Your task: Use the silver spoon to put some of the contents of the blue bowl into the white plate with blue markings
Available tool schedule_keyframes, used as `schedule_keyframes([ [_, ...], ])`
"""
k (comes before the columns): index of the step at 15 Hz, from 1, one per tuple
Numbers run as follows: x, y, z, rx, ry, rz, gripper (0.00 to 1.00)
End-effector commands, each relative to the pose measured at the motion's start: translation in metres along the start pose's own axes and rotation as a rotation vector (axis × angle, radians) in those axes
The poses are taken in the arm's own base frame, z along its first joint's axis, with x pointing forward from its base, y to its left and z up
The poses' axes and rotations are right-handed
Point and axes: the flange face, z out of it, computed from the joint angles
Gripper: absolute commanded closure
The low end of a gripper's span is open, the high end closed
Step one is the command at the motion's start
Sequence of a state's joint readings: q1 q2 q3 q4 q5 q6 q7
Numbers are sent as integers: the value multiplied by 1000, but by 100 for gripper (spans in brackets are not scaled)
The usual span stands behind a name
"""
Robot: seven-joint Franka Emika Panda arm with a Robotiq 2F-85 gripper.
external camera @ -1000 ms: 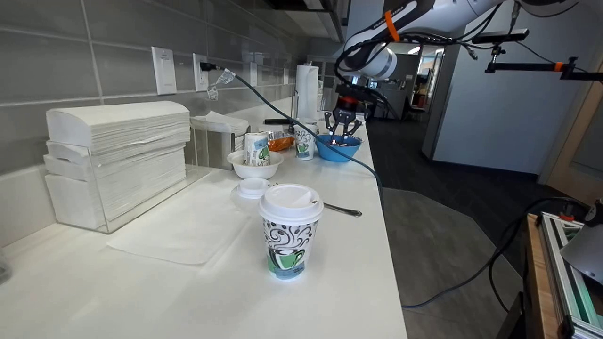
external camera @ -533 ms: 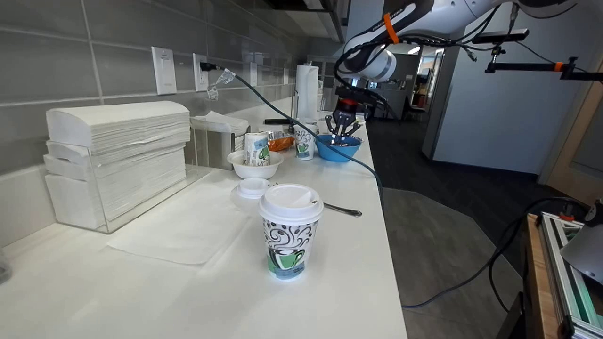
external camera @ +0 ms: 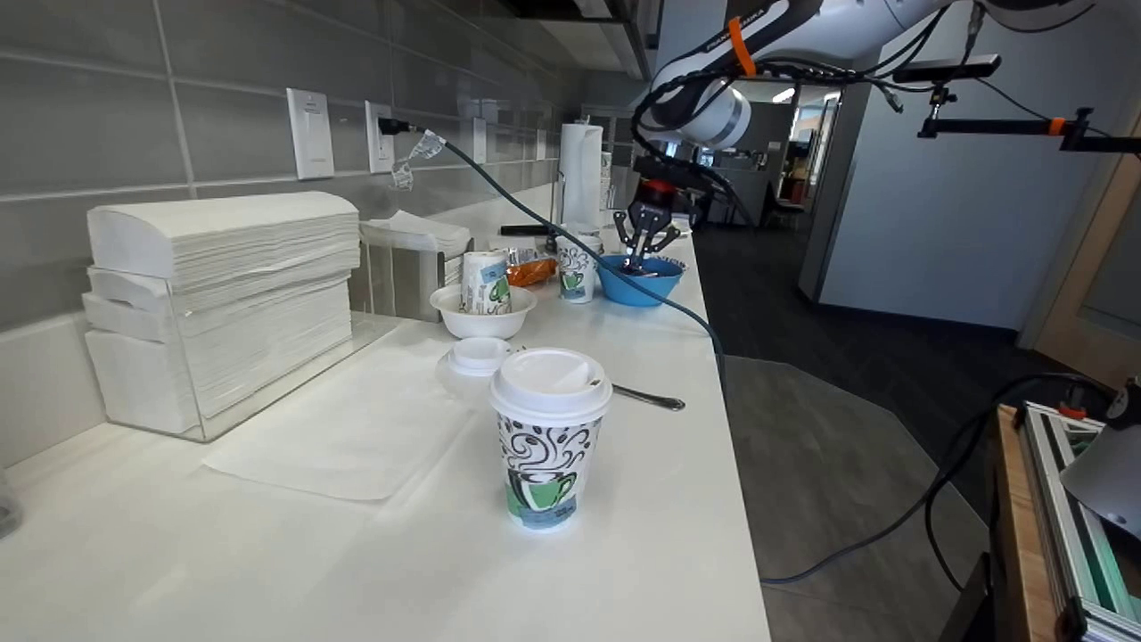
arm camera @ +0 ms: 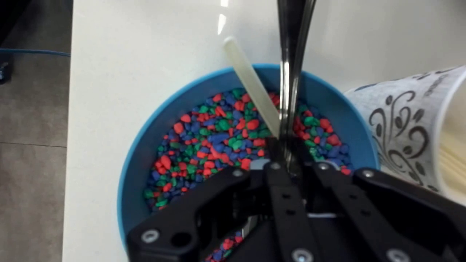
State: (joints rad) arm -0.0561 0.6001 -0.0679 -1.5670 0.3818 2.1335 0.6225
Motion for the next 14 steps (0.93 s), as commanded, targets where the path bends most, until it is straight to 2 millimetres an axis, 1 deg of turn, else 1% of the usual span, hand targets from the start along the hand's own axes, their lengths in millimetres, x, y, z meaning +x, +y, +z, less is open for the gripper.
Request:
schedule_keyframes([
  [1, -9, -3, -26, 53, -78, 19, 97],
  [4, -17, 2, -35, 70, -204, 21, 97],
  [6, -17, 7, -43, 90, -288, 19, 97],
  [8, -12, 15, -51, 141, -388, 3, 97],
  [10, -3, 27, -57, 189, -479, -1, 97],
  [13, 11, 48, -62, 257, -620, 6, 97],
  [14, 16, 54, -58, 279, -668, 11, 97],
])
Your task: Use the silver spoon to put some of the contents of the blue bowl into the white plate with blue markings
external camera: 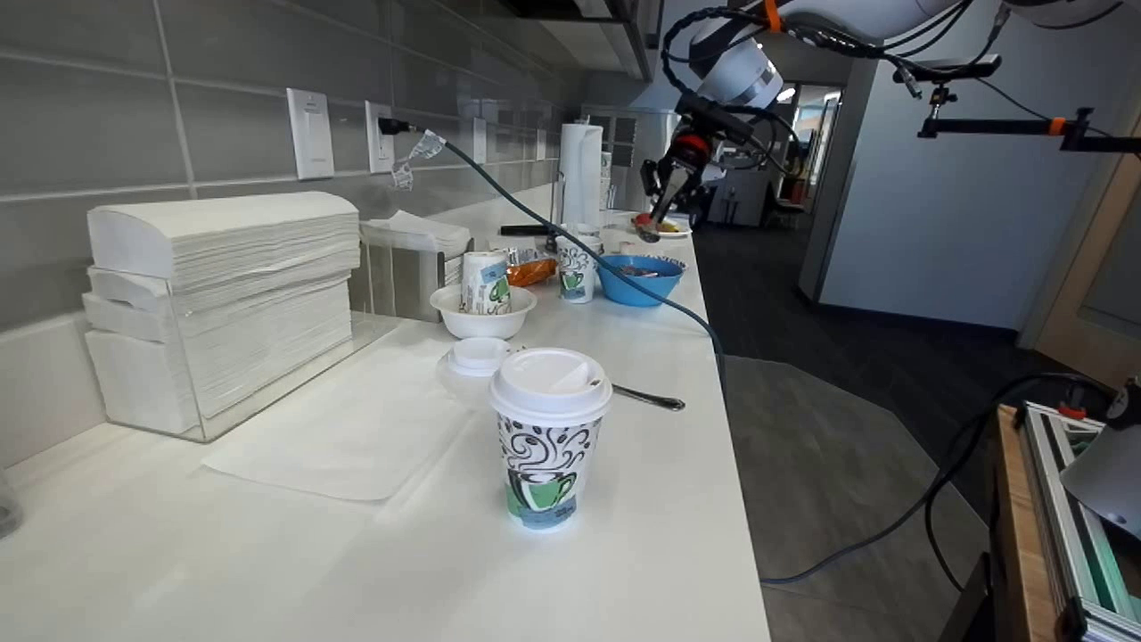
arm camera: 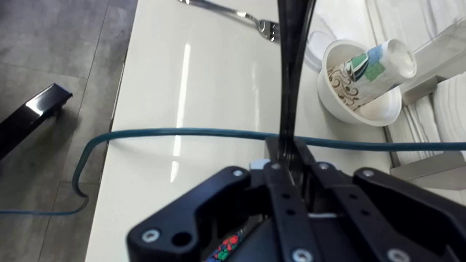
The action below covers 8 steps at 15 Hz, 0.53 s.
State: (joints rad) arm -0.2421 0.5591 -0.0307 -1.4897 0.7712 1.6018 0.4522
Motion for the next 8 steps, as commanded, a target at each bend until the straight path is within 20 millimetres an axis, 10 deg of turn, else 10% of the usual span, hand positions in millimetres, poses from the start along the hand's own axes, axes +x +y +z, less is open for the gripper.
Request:
schedule_keyframes([
  [1, 19, 16, -7, 87, -170, -5, 97],
  [8, 58, 33, 15, 109, -238, 56, 97],
])
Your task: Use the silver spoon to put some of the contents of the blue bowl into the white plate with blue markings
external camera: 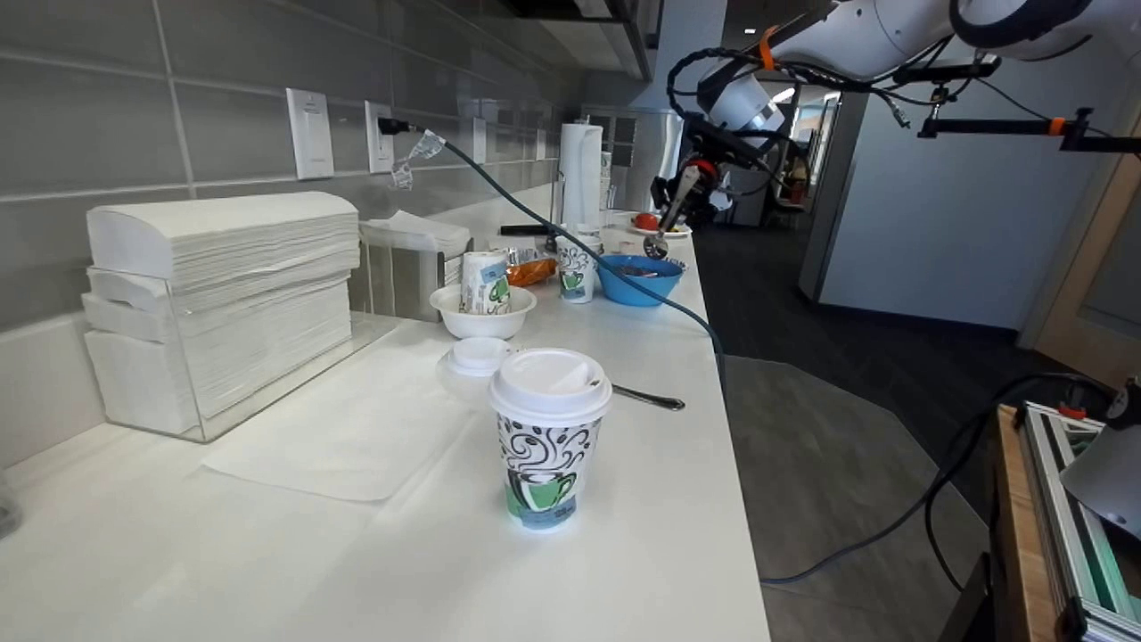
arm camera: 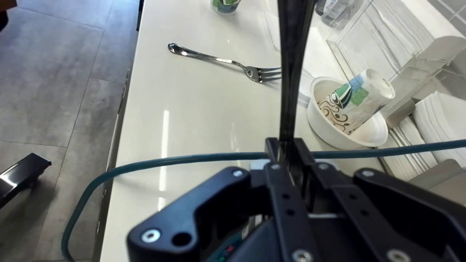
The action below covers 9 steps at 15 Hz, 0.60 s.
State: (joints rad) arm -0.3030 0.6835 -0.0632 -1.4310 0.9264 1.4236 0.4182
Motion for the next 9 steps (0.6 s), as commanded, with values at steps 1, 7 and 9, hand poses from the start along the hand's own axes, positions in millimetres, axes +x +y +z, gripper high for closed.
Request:
schedule_keyframes([
  [1, 19, -8, 9, 3, -19, -7, 97],
  [7, 43, -10, 21, -23, -10, 18, 97],
  [9, 51, -8, 21, -26, -3, 28, 97],
])
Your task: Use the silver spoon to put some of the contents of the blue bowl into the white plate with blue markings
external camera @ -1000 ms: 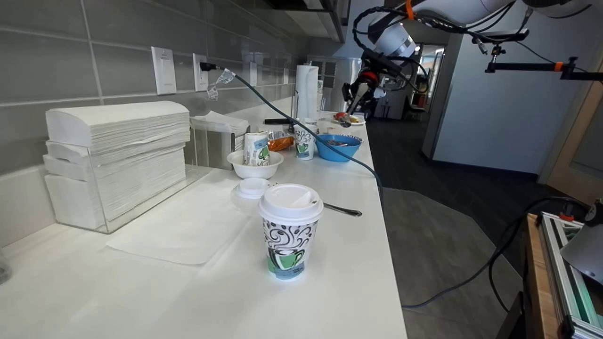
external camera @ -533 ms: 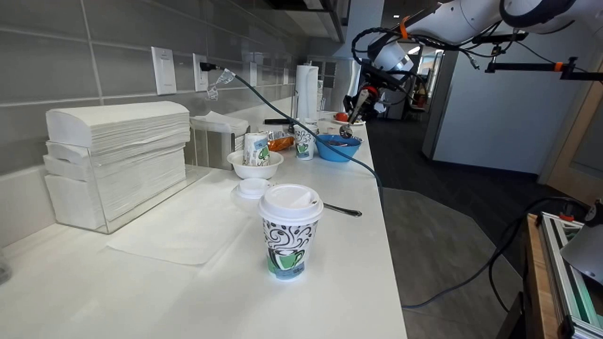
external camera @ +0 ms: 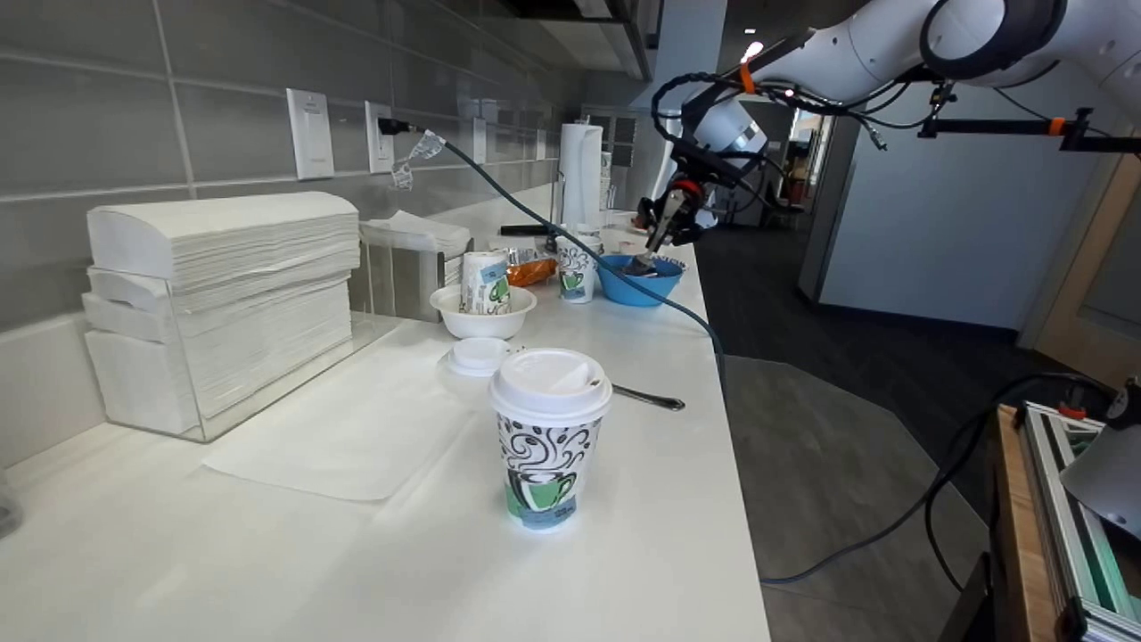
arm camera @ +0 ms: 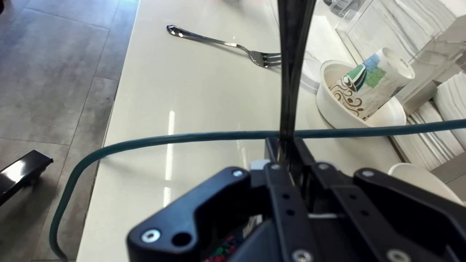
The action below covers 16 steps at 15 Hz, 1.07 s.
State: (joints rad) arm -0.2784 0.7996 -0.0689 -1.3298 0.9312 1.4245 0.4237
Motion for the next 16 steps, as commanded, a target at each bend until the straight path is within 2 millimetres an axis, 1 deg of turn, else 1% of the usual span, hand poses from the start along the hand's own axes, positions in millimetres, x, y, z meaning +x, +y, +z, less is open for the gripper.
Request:
schedule_keyframes([
  [1, 17, -2, -3, -2, 11, 24, 97],
  [10, 42, 6, -12, -30, 56, 36, 97],
  [16, 49, 3, -18, -77, 142, 14, 97],
])
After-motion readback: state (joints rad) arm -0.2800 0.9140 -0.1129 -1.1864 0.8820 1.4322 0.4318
